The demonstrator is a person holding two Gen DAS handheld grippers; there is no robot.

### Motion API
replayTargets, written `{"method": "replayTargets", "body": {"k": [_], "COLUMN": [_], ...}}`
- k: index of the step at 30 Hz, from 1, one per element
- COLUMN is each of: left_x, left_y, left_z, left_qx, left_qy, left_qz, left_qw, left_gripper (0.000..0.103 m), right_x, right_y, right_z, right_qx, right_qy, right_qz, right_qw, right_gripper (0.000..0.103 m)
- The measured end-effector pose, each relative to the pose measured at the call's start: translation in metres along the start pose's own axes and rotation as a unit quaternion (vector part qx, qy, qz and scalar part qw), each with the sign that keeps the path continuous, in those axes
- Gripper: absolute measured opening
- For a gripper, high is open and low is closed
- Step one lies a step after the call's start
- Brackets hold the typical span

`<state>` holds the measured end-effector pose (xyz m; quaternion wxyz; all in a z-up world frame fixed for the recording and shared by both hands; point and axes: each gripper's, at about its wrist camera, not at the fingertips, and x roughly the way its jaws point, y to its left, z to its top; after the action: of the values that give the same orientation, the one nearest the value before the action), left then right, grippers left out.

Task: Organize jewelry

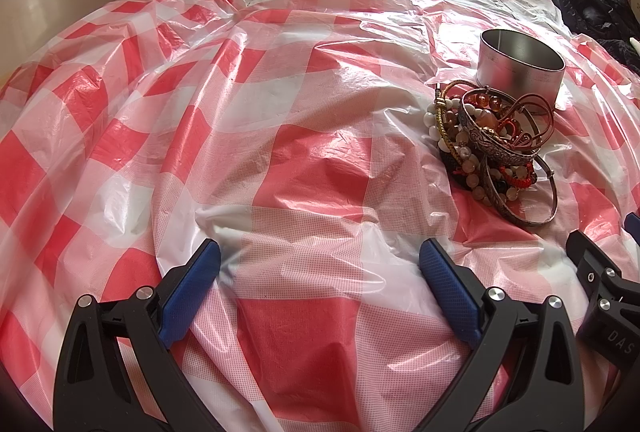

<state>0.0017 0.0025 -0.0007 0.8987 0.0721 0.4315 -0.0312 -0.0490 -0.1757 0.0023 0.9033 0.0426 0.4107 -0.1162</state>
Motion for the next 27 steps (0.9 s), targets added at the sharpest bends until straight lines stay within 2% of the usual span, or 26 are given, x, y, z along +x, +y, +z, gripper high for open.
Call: {"method": "replayTargets", "body": {"k": [7, 12, 15, 18, 22, 27], "left_x": [0.000, -0.002, -0.001, -0.003, -0.010, -0.007], "left_y": [0.000, 0.010, 0.009, 0.006, 0.000, -0.002], "left_z": [0.000, 0.005, 0.007, 0.009, 0.013, 0.013], "left_qx": [-0.001, -0.003, 0.000, 0.011, 0.025, 0.030], "left_qy": [0.000, 0.005, 0.005, -0.002, -0.030, -0.023], "left_qz": [-0.002, -0.029, -0.027, -0.022, -0.026, -0.030], "left_qw": [1.0000, 0.9996, 0.9996, 0.9997, 0.9989, 0.9988], "left_gripper": [0.096, 0.096, 0.096, 0.096, 0.096, 0.096], "right_x": [0.000, 0.002, 0.002, 0.002, 0.001, 0.001], "right_y": [0.001, 0.000, -0.001, -0.001, -0.002, -0.002], "right_z": [-0.002, 0.002, 0.002, 0.001, 0.001, 0.001], "right_qx": [0.000, -0.003, -0.003, -0.002, -0.002, -0.002], "right_qy": [0.002, 0.007, 0.006, 0.006, 0.005, 0.005], "right_qz": [0.000, -0.001, 0.001, 0.002, 0.003, 0.002], "right_qw": [1.000, 1.000, 1.000, 1.000, 1.000, 1.000], "right_gripper": [0.096, 0.096, 0.096, 0.096, 0.096, 0.096]}}
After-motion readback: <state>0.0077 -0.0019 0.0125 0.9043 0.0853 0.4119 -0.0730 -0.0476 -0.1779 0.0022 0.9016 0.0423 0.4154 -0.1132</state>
